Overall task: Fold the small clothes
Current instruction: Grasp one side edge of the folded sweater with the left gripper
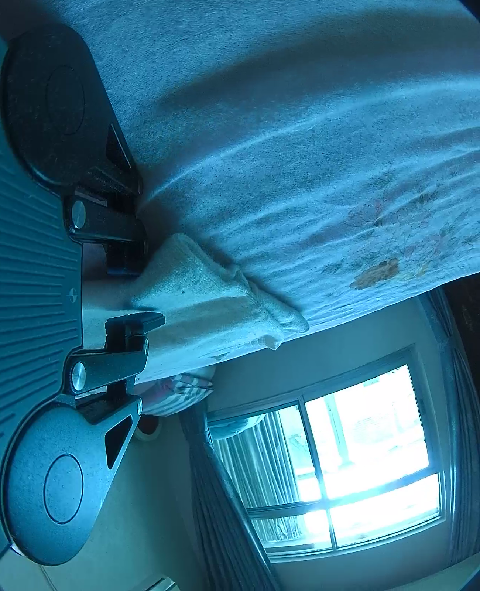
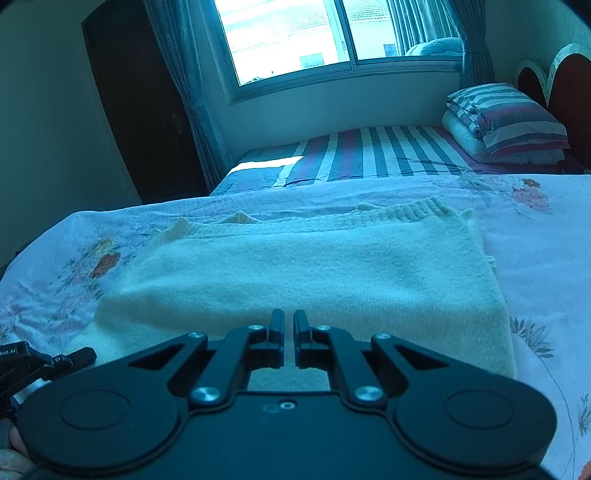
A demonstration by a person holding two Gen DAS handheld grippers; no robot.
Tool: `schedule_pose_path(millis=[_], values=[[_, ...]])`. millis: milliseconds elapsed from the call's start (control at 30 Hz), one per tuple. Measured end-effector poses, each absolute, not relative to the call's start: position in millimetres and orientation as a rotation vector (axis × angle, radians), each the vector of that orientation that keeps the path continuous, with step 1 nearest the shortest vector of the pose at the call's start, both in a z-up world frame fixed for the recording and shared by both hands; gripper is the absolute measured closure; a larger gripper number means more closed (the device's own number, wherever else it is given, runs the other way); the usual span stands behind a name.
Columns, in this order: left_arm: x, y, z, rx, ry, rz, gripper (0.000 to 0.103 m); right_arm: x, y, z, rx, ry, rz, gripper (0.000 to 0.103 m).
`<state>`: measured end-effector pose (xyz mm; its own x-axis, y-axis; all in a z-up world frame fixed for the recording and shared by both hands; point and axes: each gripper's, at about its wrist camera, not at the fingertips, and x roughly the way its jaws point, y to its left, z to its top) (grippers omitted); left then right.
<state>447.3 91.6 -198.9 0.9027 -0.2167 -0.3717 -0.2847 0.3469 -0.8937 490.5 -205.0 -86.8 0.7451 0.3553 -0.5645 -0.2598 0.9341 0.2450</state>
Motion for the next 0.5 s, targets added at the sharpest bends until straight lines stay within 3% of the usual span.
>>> schedule_pose_path(millis=[100, 167, 500], values=[[449, 99, -202, -1.218, 0.460, 0.055, 0.083, 500, -192, -83, 0.128, 0.651, 0.366, 0.096], [449, 98, -200, -1.197, 0.453, 0.055, 0.095, 507, -183, -82, 0.120, 0.662, 0.388, 0.096], [440, 107, -190, -1.099, 0.417, 0.038, 0.096, 526, -165, -108, 0.081, 0.767, 0.366, 0.101]])
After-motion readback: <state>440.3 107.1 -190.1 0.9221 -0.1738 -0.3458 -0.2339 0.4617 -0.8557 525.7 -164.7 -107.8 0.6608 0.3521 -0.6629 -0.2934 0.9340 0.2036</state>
